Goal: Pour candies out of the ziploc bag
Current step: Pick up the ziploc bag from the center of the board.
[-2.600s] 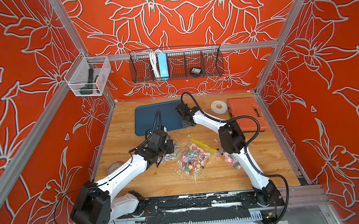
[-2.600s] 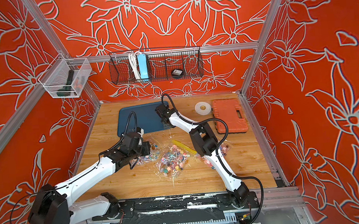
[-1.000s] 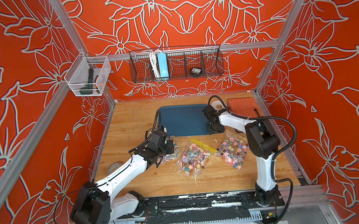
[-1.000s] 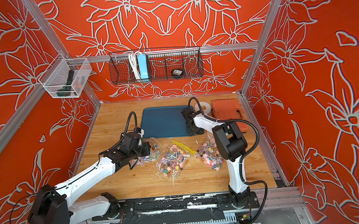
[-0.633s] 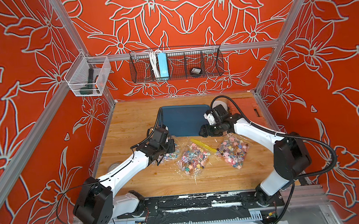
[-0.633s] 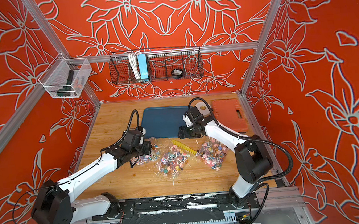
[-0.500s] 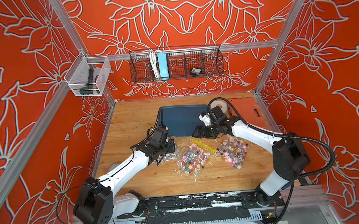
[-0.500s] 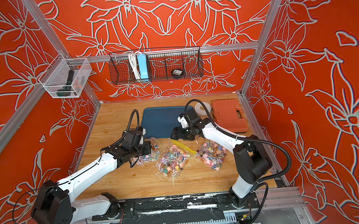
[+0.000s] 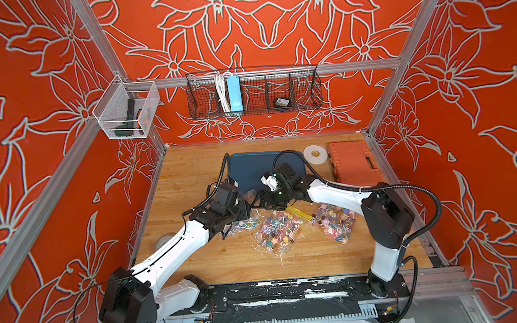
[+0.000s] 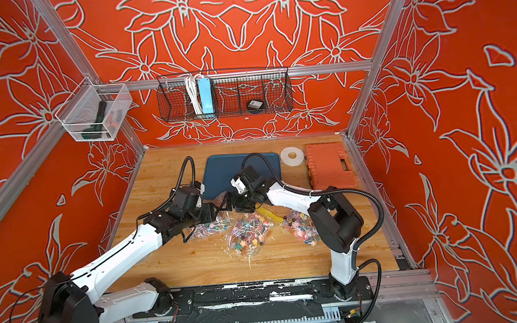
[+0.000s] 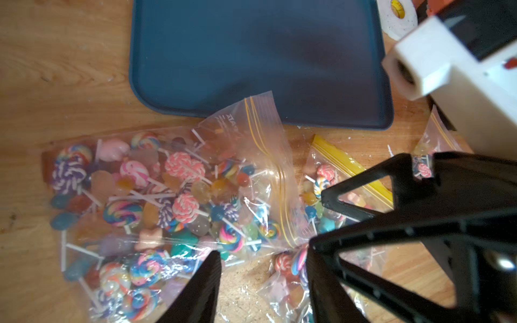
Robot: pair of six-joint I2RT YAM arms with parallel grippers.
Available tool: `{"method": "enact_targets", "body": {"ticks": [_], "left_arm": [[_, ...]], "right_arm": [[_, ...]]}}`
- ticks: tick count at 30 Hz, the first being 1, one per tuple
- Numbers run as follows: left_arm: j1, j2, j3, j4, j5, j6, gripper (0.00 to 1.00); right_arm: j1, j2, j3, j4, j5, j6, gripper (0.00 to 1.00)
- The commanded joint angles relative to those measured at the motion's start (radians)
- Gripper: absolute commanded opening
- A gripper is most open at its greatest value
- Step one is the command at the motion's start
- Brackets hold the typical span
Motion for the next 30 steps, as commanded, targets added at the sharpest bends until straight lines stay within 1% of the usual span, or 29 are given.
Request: {"method": "enact_targets", "body": {"ticks": [1,5,8,9,12,13,14,17,20,28,30], "left_arm": [[0.0,-0.042,0.022,-0.046,-0.035,0.007,0.55],[0.004,-0.07,0.031,-0.085,-0.069,-0.003,0.56],[0.014,-0.084,0.035,-0.12,-0.1,-0.011,0.57],[0.021,-0.085,0.037,-0.133,-0.108,-0.015,0.58],[0.048,-0.093,0.036,-0.162,-0.121,-0.027,0.69],[0.062,-0.096,0.032,-0.168,-0.119,-0.031,0.74],[0.072,-0.101,0.027,-0.172,-0.117,-0.035,0.77],[0.117,-0.109,0.005,-0.177,-0.106,-0.047,0.78],[0.166,-0.103,-0.02,-0.175,-0.074,-0.056,0.78],[0.257,-0.103,-0.115,-0.123,-0.029,-0.112,0.76],[0.273,-0.109,-0.135,-0.1,-0.019,-0.123,0.76]], "right_arm": [[0.008,0.04,0.037,0.007,-0.017,0.004,0.83],[0.021,0.085,0.052,0.024,-0.041,0.012,0.81],[0.039,0.104,0.075,0.016,-0.038,0.01,0.77],[0.042,0.111,0.086,0.011,-0.035,0.006,0.75],[0.052,0.13,0.122,-0.015,-0.026,-0.005,0.69],[0.054,0.138,0.134,-0.025,-0.021,-0.008,0.66],[0.055,0.143,0.143,-0.03,-0.019,-0.011,0.63],[0.059,0.163,0.171,-0.057,-0.002,-0.022,0.55],[0.06,0.179,0.192,-0.078,0.009,-0.034,0.49],[0.06,0.202,0.202,-0.129,0.056,-0.065,0.49],[0.06,0.206,0.203,-0.128,0.059,-0.069,0.47]]}}
